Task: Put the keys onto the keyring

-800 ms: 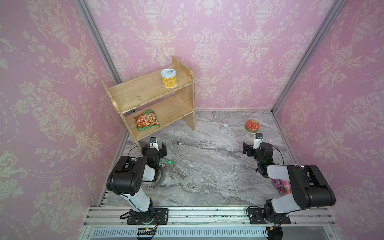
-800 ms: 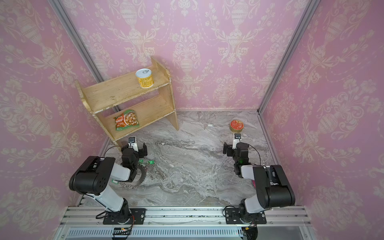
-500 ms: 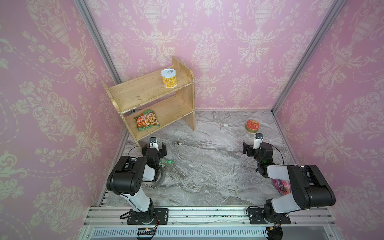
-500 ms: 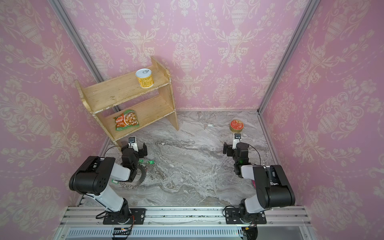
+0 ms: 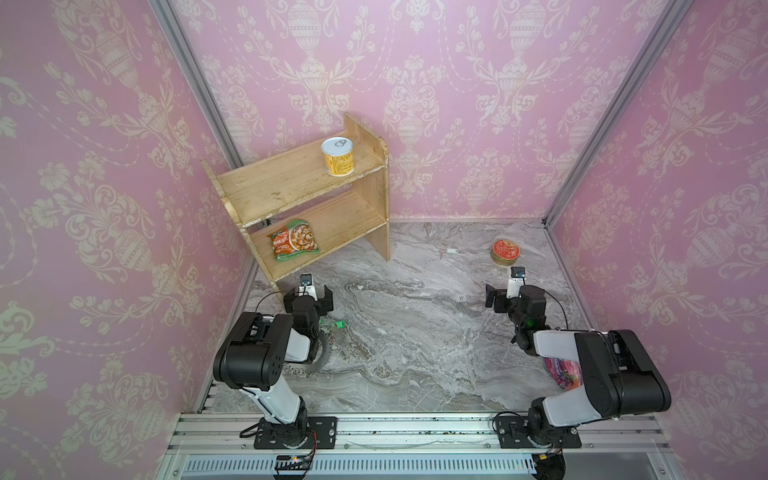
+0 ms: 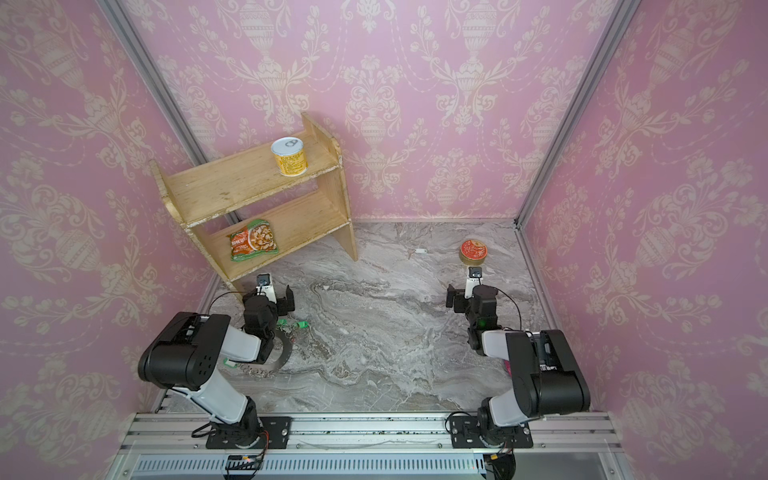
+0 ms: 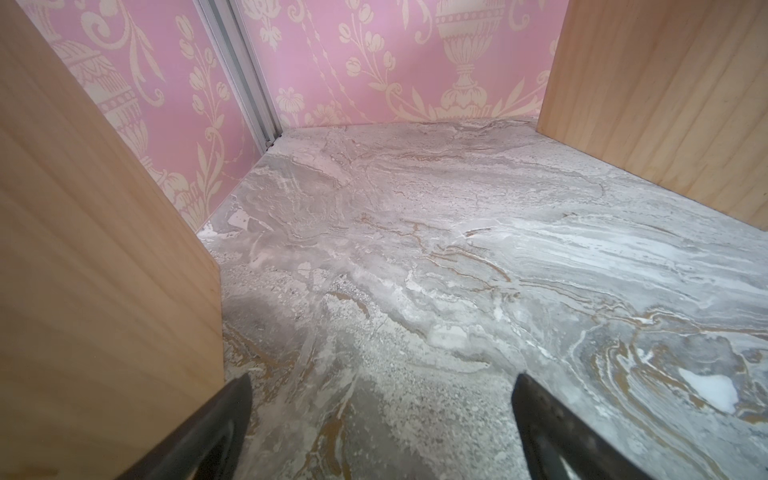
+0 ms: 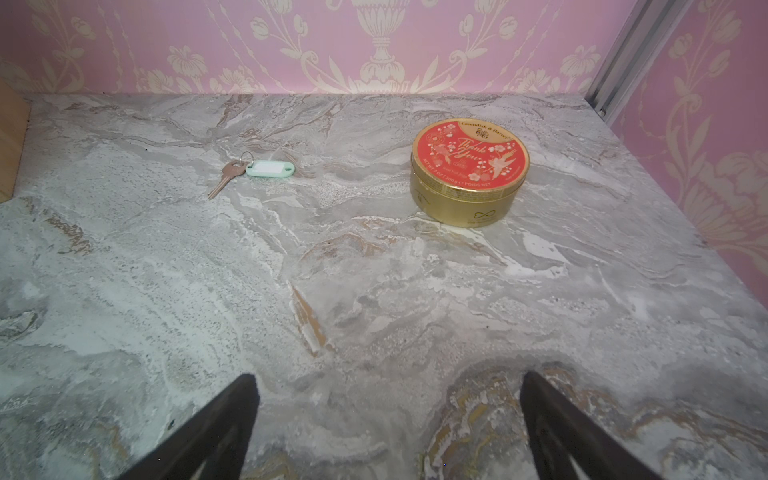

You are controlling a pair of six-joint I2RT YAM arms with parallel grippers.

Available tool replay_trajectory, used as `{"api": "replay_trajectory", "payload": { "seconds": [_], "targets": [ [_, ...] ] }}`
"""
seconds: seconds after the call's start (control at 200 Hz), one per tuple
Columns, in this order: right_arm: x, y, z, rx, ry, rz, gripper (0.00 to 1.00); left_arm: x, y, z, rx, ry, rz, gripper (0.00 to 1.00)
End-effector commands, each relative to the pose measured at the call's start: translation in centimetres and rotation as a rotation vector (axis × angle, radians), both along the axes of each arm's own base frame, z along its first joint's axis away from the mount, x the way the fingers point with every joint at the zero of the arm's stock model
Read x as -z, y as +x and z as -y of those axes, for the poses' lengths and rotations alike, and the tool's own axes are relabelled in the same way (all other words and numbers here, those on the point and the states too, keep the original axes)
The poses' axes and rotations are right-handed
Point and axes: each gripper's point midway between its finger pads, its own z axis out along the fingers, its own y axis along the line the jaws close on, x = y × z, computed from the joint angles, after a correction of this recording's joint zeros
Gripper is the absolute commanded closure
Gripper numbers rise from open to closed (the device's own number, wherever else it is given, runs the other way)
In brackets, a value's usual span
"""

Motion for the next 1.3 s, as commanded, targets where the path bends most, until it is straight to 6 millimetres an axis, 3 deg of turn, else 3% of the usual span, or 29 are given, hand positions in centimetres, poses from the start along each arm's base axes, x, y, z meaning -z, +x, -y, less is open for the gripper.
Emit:
{"api": "replay_trajectory", "payload": {
  "seconds": [0.0, 0.31, 0.44, 0.61, 0.776, 1.031, 1.291],
  "targets": [
    [-0.3, 0.5, 0.0, 0.000, 0.012, 0.008, 0.00, -0.7, 0.1, -1.5, -0.070, 0.005, 0.012, 0.01],
    [-0.3, 0.5, 0.0, -0.001, 0.013, 0.006, 0.00, -0.7, 0.0, -1.4, -0.066, 0.002, 0.011, 0.01],
    [-1.5, 0.5, -1.3, -0.078, 0.008, -0.026, 0.00, -2.8, -0.4, -1.0, -0.045, 0.019, 0.033, 0.01],
    [-3.8, 0.1, -0.5, 0.029, 0.013, -0.200, 0.00, -6.2, -0.9, 1.4, 0.043, 0.006, -0.086, 0.01],
    [-4.6, -1.3, -2.1, 0.021, 0.025, -0.287, 0.00, -7.2, -4.1, 4.2, 0.068, -0.033, -0.203, 0.01],
    [-5.0, -3.8, -4.1, -0.013, 0.076, -0.392, 0.00, -5.2, -10.4, 8.0, 0.009, -0.264, -0.439, 0.01],
    [-6.7, -5.7, -6.3, -0.092, 0.130, -0.409, 0.00, -2.7, -16.0, 7.5, -0.189, -0.417, -0.601, 0.01]
  ]
}}
